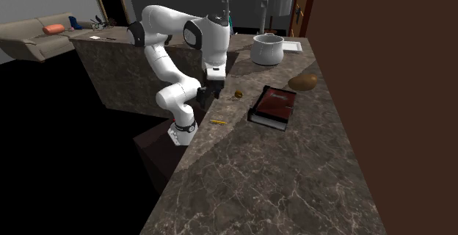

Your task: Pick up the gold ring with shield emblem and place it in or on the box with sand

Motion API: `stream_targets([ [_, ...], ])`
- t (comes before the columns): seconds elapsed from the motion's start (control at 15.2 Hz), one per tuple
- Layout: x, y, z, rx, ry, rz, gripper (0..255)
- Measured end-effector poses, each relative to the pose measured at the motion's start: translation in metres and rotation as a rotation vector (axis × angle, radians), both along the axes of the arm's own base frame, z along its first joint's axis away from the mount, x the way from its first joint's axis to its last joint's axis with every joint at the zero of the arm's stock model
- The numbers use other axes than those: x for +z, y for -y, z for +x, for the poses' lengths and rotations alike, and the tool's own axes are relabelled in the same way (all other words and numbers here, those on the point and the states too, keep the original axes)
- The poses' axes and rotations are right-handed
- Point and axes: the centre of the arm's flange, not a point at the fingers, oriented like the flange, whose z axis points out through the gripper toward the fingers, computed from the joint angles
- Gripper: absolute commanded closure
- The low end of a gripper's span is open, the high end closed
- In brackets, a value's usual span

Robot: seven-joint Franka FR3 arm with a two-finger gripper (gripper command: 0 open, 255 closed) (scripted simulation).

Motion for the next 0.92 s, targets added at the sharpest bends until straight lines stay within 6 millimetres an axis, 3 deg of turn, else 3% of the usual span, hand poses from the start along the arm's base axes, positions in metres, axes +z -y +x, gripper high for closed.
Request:
stream_targets([
  [0.2,-0.002,-0.011,-0.011,-0.002,0.037,0.013,0],
  [0.92,-0.027,-0.133,-0.085,-0.02,0.371,0.135,0],
])
